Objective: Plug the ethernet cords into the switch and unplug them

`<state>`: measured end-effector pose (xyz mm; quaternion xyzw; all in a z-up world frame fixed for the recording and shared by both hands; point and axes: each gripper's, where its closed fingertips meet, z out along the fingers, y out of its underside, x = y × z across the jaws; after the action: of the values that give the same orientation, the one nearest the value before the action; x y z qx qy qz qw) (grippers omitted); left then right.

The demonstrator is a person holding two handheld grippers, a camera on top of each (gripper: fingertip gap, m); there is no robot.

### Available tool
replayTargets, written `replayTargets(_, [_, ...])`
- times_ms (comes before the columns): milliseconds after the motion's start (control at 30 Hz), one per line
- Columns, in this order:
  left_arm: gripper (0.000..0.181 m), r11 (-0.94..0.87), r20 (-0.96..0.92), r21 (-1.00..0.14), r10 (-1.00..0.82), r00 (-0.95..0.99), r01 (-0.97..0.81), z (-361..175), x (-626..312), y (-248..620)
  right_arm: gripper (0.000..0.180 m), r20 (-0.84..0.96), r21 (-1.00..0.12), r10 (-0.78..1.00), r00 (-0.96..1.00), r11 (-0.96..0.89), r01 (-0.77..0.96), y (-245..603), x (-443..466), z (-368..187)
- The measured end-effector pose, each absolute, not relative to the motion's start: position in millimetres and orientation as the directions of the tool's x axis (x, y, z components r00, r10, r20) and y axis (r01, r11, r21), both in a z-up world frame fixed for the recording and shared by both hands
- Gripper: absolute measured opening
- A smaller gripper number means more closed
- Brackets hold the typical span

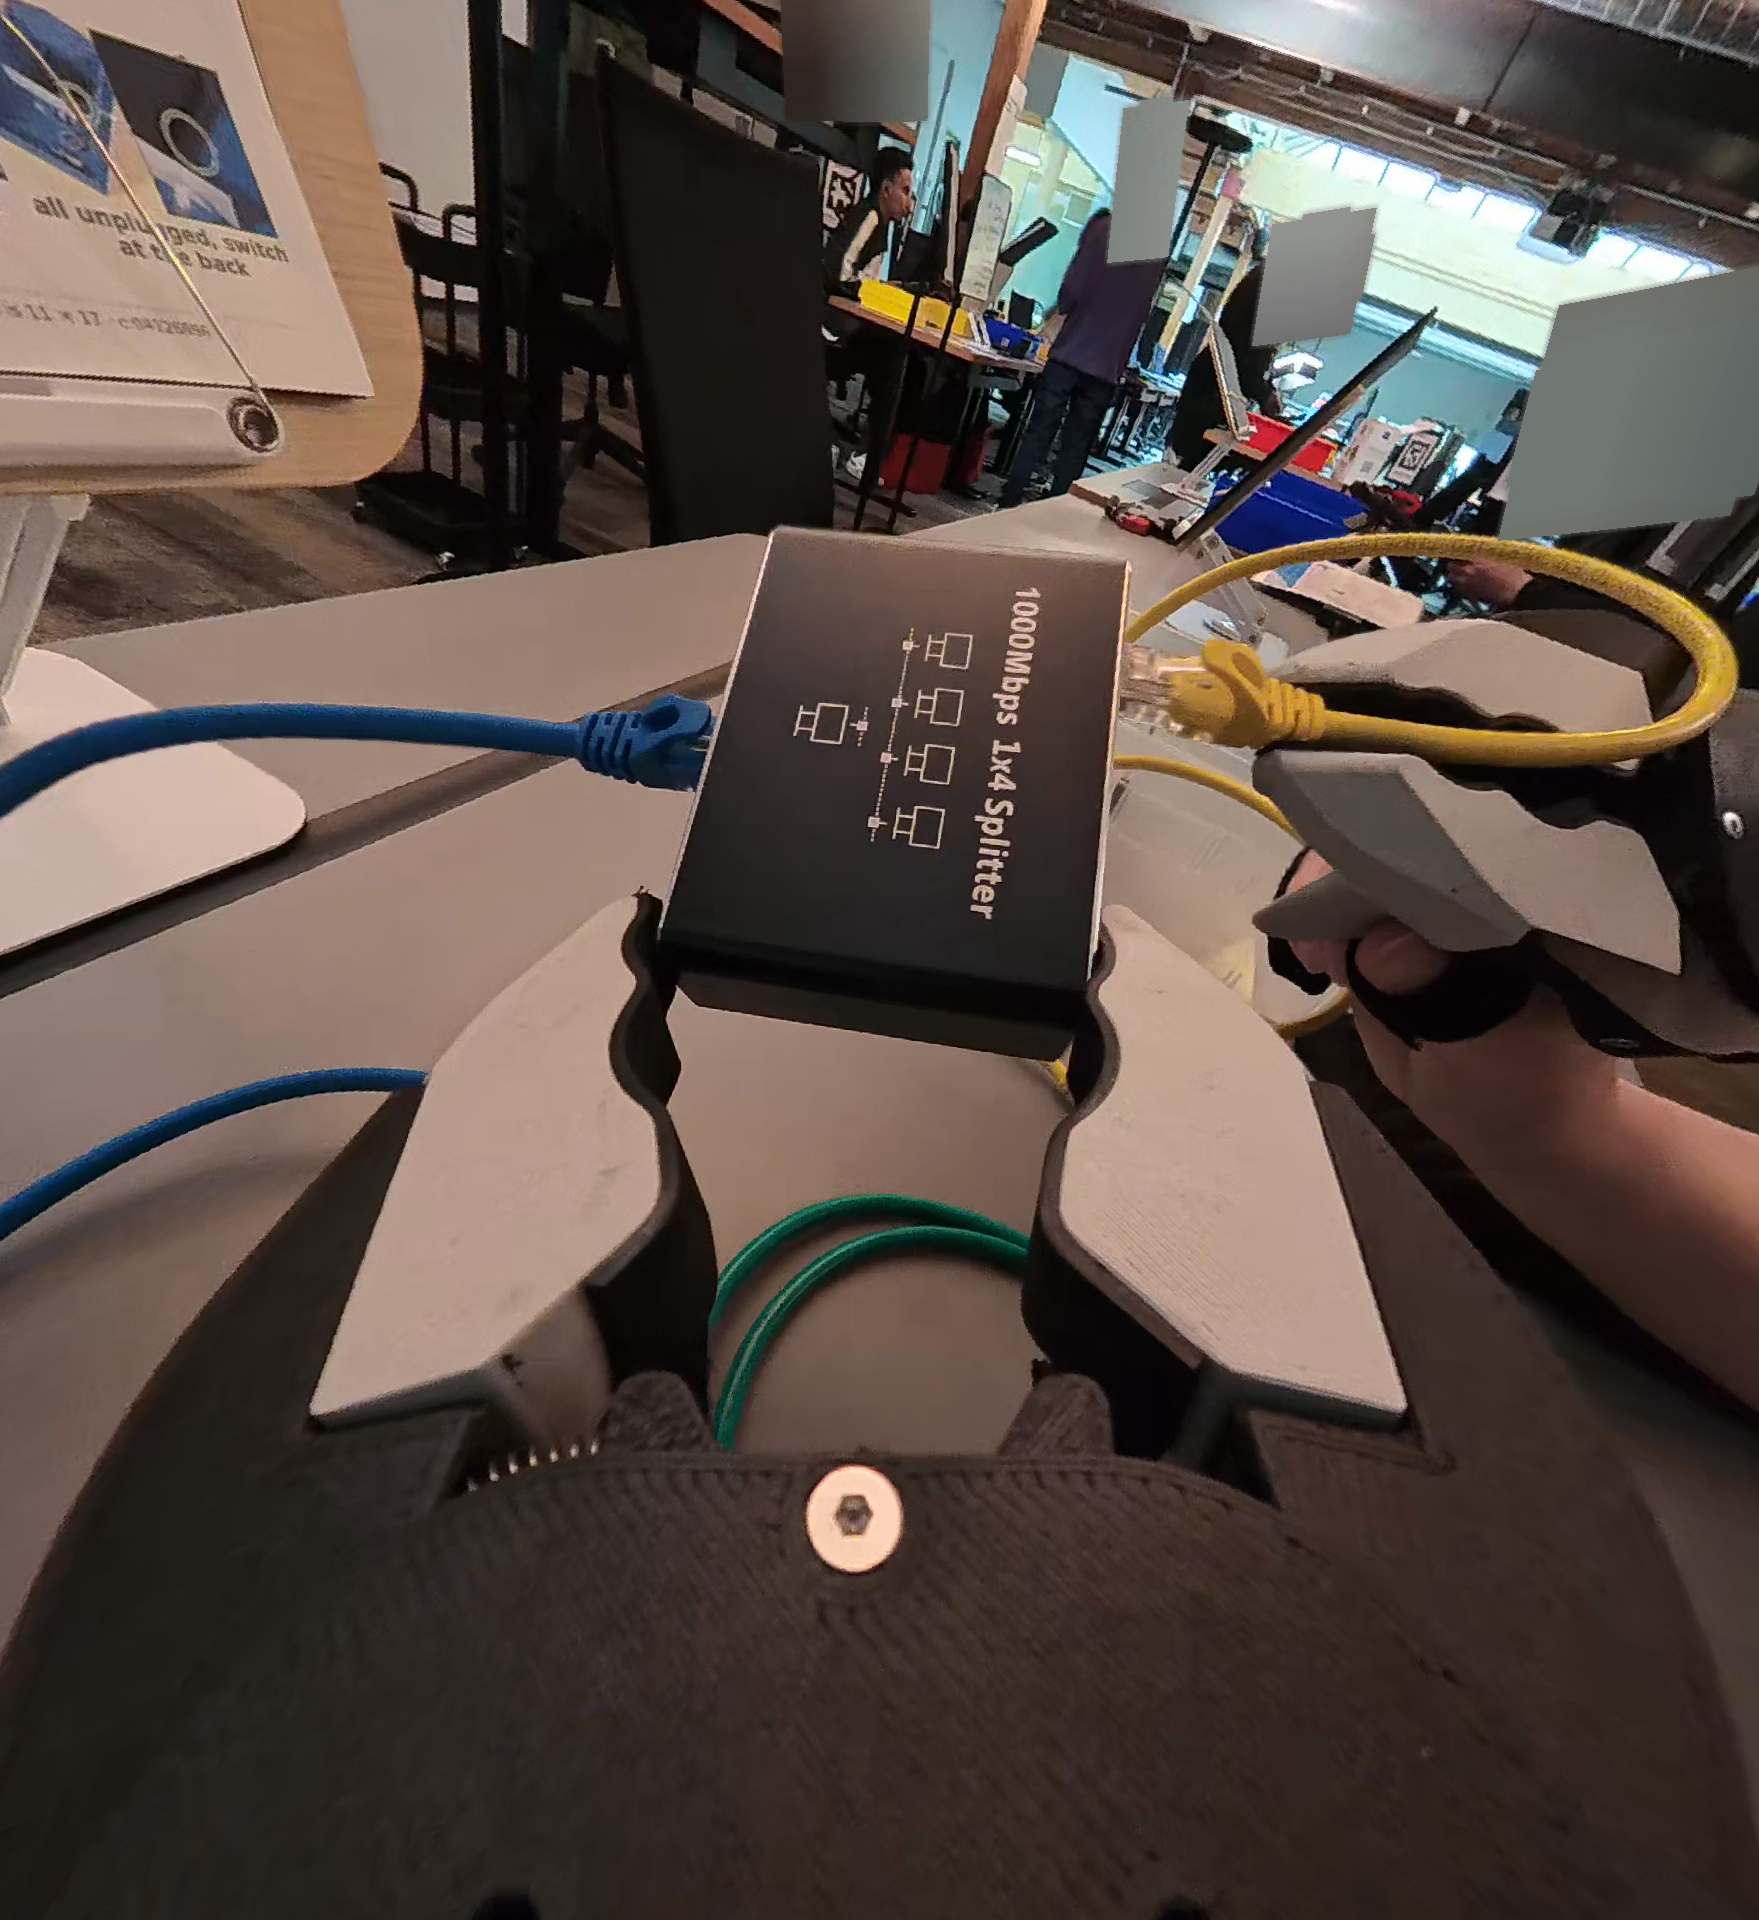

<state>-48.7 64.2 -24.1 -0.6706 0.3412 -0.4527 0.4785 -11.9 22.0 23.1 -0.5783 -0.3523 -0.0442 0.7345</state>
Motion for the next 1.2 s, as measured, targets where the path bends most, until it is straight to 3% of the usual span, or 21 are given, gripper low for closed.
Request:
replayTargets(400, [0.074,0.014,-0.06,-0.995,-0.877,0.477,-0.1,11,-55,51,0.012,0.634,-0.743,0.231,0.738,0.446,0.499,8,-14,42])
replayTargets(767, [0.075,0.372,-0.409,-0.912,-0.775,0.482,-0.175,85,-58,4,0.011,0.648,-0.574,0.105,0.754,0.719,0.392,-48,-18,105])
replayTargets(967, [0.077,0.445,-0.419,-0.892,-0.748,0.515,-0.079,107,-64,-9,0.011,0.787,-0.388,0.02,0.617,0.793,0.47,-63,-48,135])
replayTargets(1067, [0.041,0.514,-0.454,-0.857,-0.715,0.531,-0.04,112,-64,-18,0.011,0.867,-0.322,0.014,0.499,0.779,0.538,-52,-68,130])
replayTargets(1200, [0.037,0.267,-0.252,-0.963,-0.833,0.493,-0.042,82,-61,5,0.011,0.893,-0.385,0.125,0.432,0.709,0.591,-24,-77,108])
